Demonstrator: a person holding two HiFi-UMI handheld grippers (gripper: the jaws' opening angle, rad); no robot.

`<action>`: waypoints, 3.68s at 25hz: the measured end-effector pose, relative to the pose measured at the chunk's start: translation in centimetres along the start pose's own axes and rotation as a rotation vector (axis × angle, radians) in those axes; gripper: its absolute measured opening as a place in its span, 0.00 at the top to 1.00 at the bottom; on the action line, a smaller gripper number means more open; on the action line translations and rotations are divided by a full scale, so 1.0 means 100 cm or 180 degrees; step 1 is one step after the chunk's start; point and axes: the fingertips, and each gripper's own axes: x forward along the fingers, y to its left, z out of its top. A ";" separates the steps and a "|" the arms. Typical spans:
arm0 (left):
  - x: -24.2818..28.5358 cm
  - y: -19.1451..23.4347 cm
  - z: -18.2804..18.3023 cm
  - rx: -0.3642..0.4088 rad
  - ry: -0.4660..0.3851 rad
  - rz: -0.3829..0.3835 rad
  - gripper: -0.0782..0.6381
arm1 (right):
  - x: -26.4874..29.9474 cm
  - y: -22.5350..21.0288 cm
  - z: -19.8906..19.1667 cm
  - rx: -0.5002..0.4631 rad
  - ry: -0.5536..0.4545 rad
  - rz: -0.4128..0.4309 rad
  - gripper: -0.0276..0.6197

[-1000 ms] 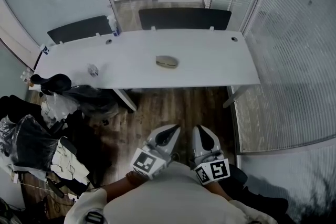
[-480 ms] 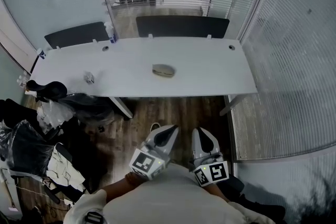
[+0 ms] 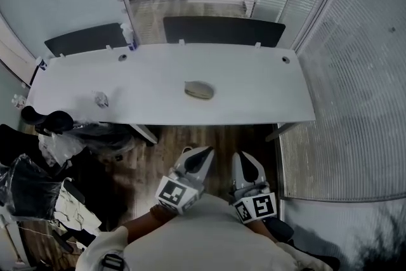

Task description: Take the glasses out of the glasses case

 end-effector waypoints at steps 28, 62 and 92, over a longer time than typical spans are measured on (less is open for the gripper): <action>0.127 0.288 0.079 0.0123 -0.0197 0.0267 0.89 | 0.334 -0.012 -0.001 -0.0324 0.0200 0.0277 0.96; 0.200 0.314 -0.024 0.1398 0.0793 0.0427 0.88 | 0.363 -0.109 -0.058 -0.0546 0.0702 0.0673 0.95; 0.176 0.352 -0.335 0.3047 0.2696 -0.0245 0.77 | 0.361 -0.128 -0.366 -0.3542 0.2873 0.1848 0.49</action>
